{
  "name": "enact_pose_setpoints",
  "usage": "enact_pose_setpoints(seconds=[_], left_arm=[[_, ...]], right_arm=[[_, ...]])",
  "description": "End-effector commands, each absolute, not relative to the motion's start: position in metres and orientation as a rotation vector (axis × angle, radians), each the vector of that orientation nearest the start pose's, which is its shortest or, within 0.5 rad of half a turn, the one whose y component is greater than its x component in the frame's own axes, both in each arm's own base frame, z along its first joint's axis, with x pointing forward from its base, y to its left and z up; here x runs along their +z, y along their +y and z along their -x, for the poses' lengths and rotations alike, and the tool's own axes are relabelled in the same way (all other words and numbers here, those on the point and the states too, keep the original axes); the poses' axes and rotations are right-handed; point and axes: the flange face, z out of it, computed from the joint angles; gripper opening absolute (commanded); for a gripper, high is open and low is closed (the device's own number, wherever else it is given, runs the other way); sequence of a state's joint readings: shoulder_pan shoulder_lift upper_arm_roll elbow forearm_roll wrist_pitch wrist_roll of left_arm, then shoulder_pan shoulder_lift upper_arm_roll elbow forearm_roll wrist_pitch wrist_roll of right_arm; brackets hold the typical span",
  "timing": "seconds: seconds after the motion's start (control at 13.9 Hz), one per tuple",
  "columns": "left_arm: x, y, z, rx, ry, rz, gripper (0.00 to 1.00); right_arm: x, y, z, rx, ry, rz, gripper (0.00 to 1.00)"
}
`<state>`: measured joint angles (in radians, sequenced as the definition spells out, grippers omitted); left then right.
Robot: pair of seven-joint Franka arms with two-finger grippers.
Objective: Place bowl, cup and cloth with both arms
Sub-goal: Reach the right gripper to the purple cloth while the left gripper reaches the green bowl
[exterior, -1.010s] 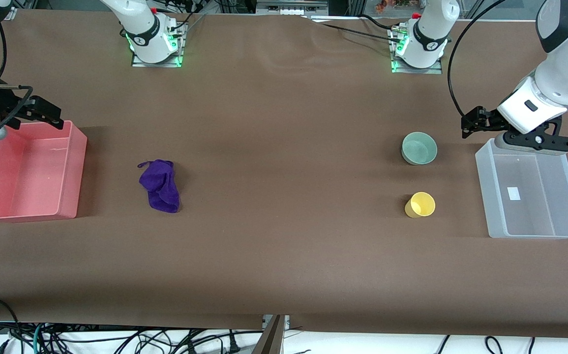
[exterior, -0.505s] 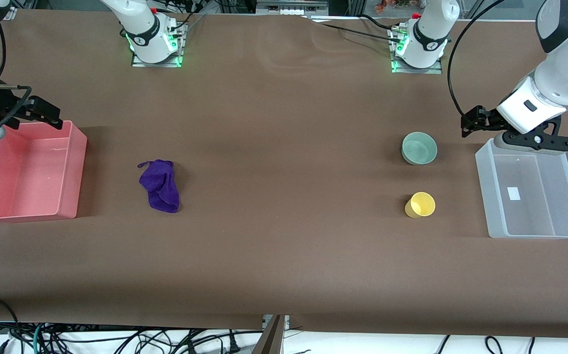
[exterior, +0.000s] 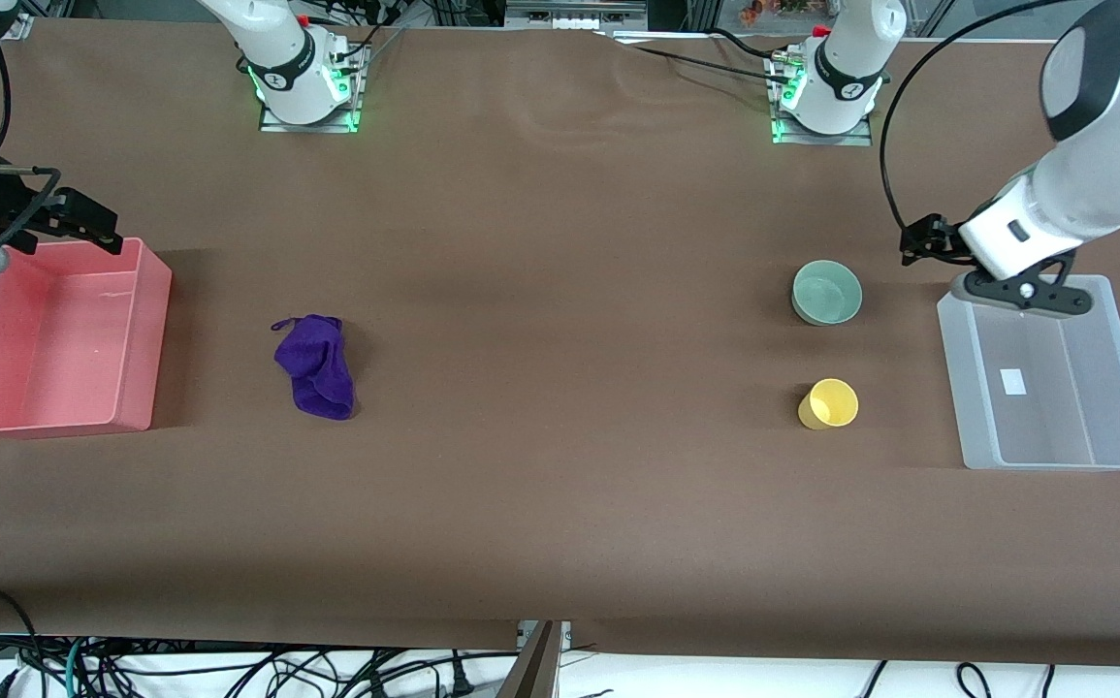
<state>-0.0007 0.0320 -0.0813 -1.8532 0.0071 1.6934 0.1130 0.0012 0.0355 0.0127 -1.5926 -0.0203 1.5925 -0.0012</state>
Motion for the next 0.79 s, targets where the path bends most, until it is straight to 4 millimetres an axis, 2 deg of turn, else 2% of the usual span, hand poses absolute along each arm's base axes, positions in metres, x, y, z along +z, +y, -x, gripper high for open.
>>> enact_pose_setpoints(seconds=[0.0,0.14,0.51,0.72], left_arm=[[0.444,-0.046,-0.545,0.309,0.400,3.122,1.00],[0.405,-0.051,-0.537,0.255,0.492,3.111,1.00],[0.307,-0.044,-0.505,0.134,0.751,3.071,1.00],[0.265,-0.043,-0.497,0.215,0.992,3.024,1.00]], right_arm=[[0.604,0.007,-0.565,0.053,-0.018,3.171,1.00],[0.604,0.007,-0.565,0.053,-0.016,3.171,1.00],[0.602,0.009,-0.563,0.065,-0.021,3.171,1.00],[0.558,0.011,-0.564,0.138,-0.029,3.170,1.00]])
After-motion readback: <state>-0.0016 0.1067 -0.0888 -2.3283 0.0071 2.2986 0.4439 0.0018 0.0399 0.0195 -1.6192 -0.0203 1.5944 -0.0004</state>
